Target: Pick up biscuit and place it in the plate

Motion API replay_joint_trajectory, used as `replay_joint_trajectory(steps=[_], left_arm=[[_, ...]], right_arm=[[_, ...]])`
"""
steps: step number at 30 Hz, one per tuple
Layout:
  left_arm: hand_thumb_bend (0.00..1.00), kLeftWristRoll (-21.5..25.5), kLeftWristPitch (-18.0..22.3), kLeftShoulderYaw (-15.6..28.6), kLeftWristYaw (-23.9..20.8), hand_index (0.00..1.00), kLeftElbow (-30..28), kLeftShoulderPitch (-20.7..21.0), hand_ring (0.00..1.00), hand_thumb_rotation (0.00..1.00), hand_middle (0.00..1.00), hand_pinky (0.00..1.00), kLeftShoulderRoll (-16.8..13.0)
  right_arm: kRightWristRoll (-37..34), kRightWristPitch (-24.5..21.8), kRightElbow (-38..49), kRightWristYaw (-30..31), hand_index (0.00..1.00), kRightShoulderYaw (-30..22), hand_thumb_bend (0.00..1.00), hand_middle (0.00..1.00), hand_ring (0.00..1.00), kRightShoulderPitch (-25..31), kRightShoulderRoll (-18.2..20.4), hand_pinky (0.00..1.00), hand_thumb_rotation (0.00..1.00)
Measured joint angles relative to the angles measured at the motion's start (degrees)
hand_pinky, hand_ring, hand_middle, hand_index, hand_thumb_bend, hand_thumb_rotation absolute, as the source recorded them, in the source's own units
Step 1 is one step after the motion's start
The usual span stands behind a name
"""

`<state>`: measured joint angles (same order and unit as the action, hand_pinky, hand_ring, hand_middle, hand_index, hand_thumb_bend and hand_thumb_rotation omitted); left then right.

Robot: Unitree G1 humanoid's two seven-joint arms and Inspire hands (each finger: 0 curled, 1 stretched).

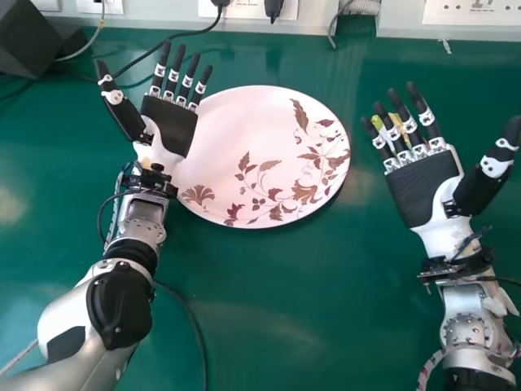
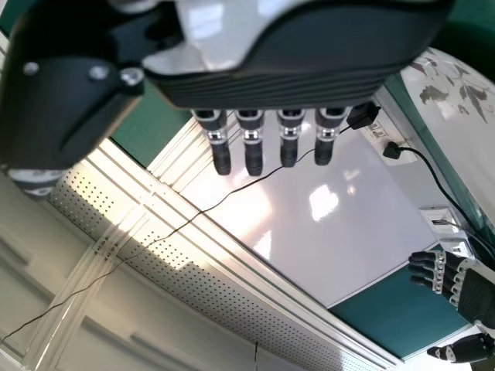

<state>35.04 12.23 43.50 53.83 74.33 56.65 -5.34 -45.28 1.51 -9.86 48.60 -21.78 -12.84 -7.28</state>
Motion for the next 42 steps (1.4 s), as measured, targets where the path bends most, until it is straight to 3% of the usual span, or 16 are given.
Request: replay_joint_trajectory(steps=[23,34,42], left_arm=[[1.0,0.03,-0.57,0.02,0.32,1.0,0.0,0.01,0.96,0.88,1.0,0.83,-0.1],[1.0,0.01,-0.58,0.04,-0.24,1.0,0.01,0.02,0.95,0.81,1.0,0.84,-0.11],[1.0,-0.01,-0.16,0.04,-0.77,1.0,0.01,0.02,0.93,0.84,1.0,0.81,-0.05]], right_arm=[[0.09,0.44,0.37,-1.16,1.0,0.15,0.99,1.0,1.0,0.01,0.24,1.0,1.0],[2.82,4.97,3.67,-5.8,1.0,0.46,1.0,1.0,1.0,0.08,1.91,1.0,1.0],[5.48,9.0,7.0,-9.18,1.0,1.45,1.0,1.0,1.0,0.47,3.51,1.0,1.0]])
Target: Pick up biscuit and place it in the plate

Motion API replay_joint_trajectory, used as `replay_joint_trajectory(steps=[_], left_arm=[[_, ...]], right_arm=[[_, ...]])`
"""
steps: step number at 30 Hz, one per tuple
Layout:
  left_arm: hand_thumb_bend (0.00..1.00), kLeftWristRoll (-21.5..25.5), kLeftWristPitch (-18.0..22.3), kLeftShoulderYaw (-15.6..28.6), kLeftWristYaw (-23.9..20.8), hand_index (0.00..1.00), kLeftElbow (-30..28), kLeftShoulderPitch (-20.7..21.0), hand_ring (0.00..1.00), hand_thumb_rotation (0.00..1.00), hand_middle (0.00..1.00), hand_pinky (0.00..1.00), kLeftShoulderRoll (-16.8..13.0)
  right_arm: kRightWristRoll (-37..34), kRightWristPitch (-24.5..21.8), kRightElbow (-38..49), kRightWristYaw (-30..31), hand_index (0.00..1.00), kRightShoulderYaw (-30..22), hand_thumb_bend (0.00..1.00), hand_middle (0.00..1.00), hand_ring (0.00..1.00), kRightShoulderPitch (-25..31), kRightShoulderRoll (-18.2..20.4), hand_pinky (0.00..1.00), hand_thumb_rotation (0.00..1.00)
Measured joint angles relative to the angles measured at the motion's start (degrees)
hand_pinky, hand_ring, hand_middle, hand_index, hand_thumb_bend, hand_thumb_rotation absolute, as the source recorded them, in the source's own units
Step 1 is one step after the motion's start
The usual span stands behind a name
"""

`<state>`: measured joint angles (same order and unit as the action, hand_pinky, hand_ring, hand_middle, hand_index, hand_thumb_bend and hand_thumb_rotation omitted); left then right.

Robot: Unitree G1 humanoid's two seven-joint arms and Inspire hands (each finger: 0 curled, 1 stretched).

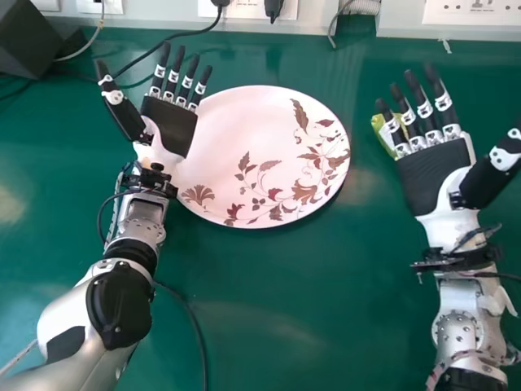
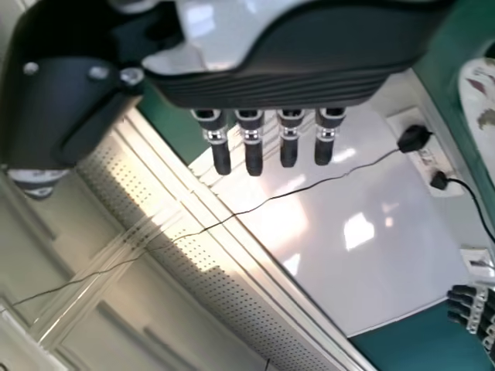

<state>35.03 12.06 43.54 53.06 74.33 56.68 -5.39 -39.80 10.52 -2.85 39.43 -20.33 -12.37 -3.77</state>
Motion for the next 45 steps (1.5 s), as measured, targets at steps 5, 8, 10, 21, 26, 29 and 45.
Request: replay_joint_trajectory(steps=[5,8,10,21,26,29,45], left_arm=[[1.0,-0.01,0.2,-0.01,0.03,1.0,-0.01,0.0,0.93,0.85,0.99,0.82,0.08],[1.0,0.0,0.2,0.0,-0.02,1.0,-0.01,0.0,0.93,0.84,0.99,0.85,0.08],[1.0,-0.01,0.23,-0.01,-0.06,1.0,-0.02,0.0,0.93,0.82,0.99,0.88,0.08],[1.0,0.01,0.38,0.02,0.13,1.0,0.0,0.01,0.95,0.74,0.99,0.96,0.09],[1.0,0.02,0.3,0.03,0.12,1.0,0.0,0.01,0.93,0.79,0.97,0.93,0.08],[1.0,0.01,0.36,0.03,0.11,1.0,0.0,0.01,0.92,0.8,0.95,0.91,0.07],[1.0,0.03,0.37,0.08,-0.05,1.0,0.01,0.01,0.87,0.79,0.95,0.8,0.09]], right_arm=[[5.21,4.51,3.25,-4.73,1.0,1.27,1.0,1.0,1.0,0.92,1.31,1.0,1.0],[8.44,6.28,4.86,-7.85,1.0,2.07,1.0,1.0,1.0,1.51,1.45,1.0,1.0],[9.96,6.67,5.59,-9.44,1.0,2.67,1.0,1.0,1.0,1.97,1.43,1.0,1.0],[17.08,9.54,7.26,-15.79,1.0,4.67,0.99,1.0,1.0,2.31,0.91,1.0,1.0],[25.76,12.73,7.58,-19.98,1.0,4.91,0.99,1.0,1.0,2.3,-1.4,1.0,1.0],[31.67,14.86,7.98,-23.66,1.0,4.99,0.98,1.0,1.0,2.29,-2.56,1.0,1.0],[63.69,13.92,13.26,-42.46,1.0,6.82,0.98,1.0,1.0,2.25,-7.53,1.0,1.0]])
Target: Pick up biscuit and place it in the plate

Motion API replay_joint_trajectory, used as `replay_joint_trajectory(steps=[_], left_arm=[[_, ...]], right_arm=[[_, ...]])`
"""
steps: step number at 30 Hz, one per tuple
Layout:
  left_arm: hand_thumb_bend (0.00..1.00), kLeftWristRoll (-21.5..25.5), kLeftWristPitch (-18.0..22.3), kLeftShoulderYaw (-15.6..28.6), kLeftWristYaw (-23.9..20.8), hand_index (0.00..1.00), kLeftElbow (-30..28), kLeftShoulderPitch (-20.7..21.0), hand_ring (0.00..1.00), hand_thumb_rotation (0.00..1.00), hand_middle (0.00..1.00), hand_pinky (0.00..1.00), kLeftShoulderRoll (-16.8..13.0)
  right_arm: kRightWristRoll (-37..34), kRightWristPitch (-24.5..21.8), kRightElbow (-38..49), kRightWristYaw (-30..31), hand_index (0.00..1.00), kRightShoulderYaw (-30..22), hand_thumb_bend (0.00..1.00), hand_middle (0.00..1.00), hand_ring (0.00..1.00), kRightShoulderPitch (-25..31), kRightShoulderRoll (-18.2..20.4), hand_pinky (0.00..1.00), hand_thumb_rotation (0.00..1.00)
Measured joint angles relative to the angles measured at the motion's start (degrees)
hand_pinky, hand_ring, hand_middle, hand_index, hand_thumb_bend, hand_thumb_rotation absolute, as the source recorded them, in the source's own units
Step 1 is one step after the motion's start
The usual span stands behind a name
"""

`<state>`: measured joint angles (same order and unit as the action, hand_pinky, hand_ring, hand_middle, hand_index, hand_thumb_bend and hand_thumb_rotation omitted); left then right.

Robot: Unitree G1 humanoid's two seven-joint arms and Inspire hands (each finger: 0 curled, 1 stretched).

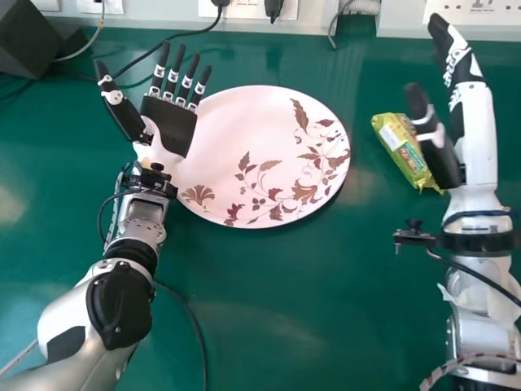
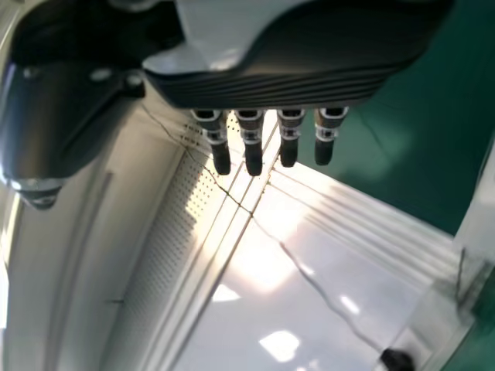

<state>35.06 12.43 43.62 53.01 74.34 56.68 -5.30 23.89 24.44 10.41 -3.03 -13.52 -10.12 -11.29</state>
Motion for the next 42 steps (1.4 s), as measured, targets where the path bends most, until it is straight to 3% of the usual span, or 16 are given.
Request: replay_joint_trajectory(steps=[7,14,18,20,24,42], left_arm=[[1.0,0.01,0.37,0.02,-0.38,1.0,0.02,0.0,0.9,0.74,0.96,0.76,0.06],[1.0,0.23,0.01,0.12,-0.87,1.0,0.02,0.04,0.87,0.8,0.95,0.71,0.04],[1.0,0.22,0.23,0.11,-0.93,1.0,0.02,0.04,0.88,0.82,0.95,0.8,0.04],[1.0,0.34,0.17,0.13,-0.9,1.0,0.04,0.05,0.89,0.82,0.96,0.86,0.04],[1.0,1.1,-0.07,0.12,-0.65,1.0,0.04,0.07,0.89,0.82,0.97,0.89,0.0],[1.0,1.61,-0.22,-0.03,-0.92,1.0,0.04,0.07,0.89,0.71,0.95,0.91,-0.12]], right_arm=[[4.84,-4.62,1.62,-1.94,1.0,1.54,0.97,1.0,1.0,0.0,-1.14,1.0,1.0],[11.23,-8.49,3.95,-4.55,1.0,3.41,0.97,1.0,1.0,0.0,-2.43,1.0,1.0],[16.59,-11.73,6.27,-5.53,1.0,4.75,0.97,1.0,1.0,-0.01,-2.91,1.0,1.0],[19.6,-14.54,8.59,-4.75,1.0,5.62,0.97,1.0,1.0,0.02,-3.12,1.0,1.0],[23.99,-19.4,12.38,-1.95,1.0,6.65,0.97,1.0,1.0,0.27,-4.59,1.0,1.0],[34.35,-32.15,18.24,6.14,1.0,10.52,0.97,1.0,1.0,2.14,-6.31,1.0,1.0]])
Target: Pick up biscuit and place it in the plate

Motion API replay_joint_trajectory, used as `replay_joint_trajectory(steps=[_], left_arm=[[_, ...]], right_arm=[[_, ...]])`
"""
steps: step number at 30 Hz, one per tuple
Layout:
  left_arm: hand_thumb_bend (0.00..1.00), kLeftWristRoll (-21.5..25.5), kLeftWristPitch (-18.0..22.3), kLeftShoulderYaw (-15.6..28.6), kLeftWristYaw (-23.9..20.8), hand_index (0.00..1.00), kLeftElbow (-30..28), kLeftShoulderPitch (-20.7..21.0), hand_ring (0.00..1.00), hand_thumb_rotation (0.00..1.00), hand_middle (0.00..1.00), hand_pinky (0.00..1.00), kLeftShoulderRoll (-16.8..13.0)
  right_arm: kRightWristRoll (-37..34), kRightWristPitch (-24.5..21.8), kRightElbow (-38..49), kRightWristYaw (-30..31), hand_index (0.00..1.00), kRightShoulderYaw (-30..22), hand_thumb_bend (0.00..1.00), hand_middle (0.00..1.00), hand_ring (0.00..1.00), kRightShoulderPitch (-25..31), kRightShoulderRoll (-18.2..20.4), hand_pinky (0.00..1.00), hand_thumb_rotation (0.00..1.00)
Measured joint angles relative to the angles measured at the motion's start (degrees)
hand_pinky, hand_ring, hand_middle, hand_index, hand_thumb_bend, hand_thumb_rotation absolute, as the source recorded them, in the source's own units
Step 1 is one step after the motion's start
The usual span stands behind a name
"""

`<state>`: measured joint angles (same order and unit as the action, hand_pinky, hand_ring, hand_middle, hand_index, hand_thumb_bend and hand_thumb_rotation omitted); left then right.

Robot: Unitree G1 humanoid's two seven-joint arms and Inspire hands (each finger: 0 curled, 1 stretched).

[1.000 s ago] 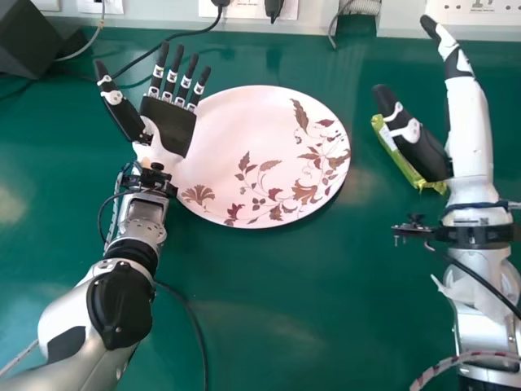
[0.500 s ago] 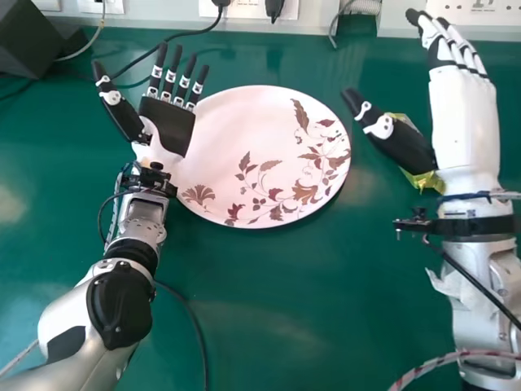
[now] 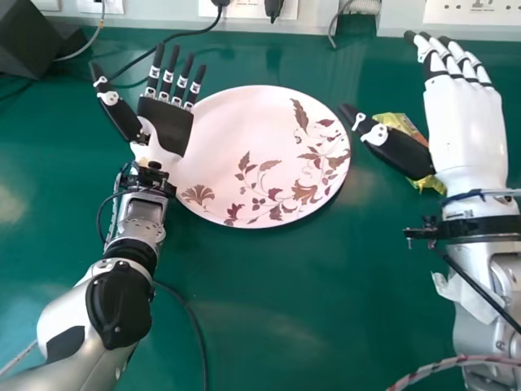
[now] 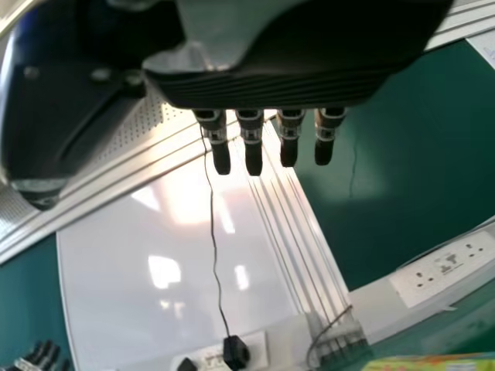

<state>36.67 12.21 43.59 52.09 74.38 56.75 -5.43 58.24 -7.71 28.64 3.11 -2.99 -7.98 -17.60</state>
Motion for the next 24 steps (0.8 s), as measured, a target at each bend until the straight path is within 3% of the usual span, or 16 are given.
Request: replay_joint_trajectory(steps=[8,24], left_arm=[[1.0,0.06,0.03,0.01,0.28,1.0,-0.01,-0.01,0.89,0.73,0.94,0.89,0.01],[0.99,0.13,0.52,0.01,0.72,0.98,0.0,-0.04,0.84,0.71,0.91,0.83,-0.05]], right_arm=[[4.79,-3.31,2.9,3.69,1.0,0.84,0.97,1.0,1.0,0.08,-0.47,1.0,1.0],[9.92,-6.95,7.07,19.6,1.0,0.24,0.95,1.0,1.0,-4.33,-5.14,1.0,1.0]])
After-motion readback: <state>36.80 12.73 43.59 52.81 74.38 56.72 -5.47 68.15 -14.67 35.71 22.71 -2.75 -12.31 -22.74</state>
